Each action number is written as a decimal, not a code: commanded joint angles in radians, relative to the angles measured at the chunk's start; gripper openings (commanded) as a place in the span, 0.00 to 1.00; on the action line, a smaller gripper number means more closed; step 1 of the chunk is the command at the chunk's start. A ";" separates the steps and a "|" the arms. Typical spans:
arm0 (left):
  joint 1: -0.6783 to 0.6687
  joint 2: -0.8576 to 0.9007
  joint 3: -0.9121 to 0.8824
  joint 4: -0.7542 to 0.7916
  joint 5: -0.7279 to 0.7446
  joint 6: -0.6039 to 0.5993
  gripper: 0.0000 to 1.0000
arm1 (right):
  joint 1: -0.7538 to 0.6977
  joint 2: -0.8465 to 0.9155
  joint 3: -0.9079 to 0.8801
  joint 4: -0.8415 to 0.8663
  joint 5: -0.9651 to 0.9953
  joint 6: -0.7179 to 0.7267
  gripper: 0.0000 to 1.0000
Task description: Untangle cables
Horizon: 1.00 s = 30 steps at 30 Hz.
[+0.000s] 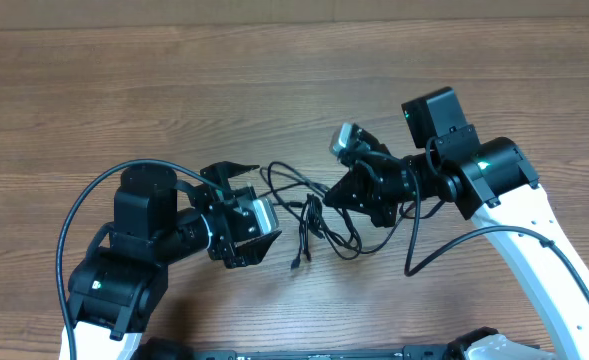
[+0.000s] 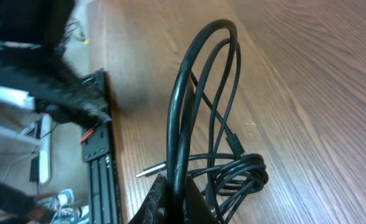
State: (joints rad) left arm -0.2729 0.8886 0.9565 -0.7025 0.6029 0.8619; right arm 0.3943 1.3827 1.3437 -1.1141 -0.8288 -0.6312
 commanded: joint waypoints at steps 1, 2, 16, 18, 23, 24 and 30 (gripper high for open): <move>0.004 0.000 0.022 0.005 0.019 0.158 1.00 | -0.003 -0.032 0.034 -0.010 -0.098 -0.105 0.04; 0.004 0.000 0.022 0.008 0.019 0.160 1.00 | -0.003 -0.032 0.034 -0.011 -0.098 -0.107 0.04; 0.004 0.069 0.021 0.006 0.182 0.159 1.00 | -0.002 -0.032 0.034 -0.019 -0.277 -0.212 0.04; 0.004 0.080 0.021 0.008 0.208 0.159 0.99 | -0.002 -0.032 0.034 -0.019 -0.289 -0.212 0.04; 0.004 0.116 0.021 -0.004 0.211 0.151 1.00 | -0.002 -0.032 0.034 -0.018 -0.291 -0.212 0.04; 0.004 0.123 0.021 -0.009 0.211 0.146 1.00 | -0.002 -0.032 0.034 -0.018 -0.291 -0.211 0.04; 0.004 0.139 0.021 -0.016 0.240 0.140 0.90 | -0.002 -0.032 0.034 -0.018 -0.291 -0.212 0.04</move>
State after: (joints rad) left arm -0.2729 1.0237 0.9565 -0.7177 0.7956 0.9993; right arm 0.3943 1.3827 1.3437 -1.1374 -1.0843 -0.8318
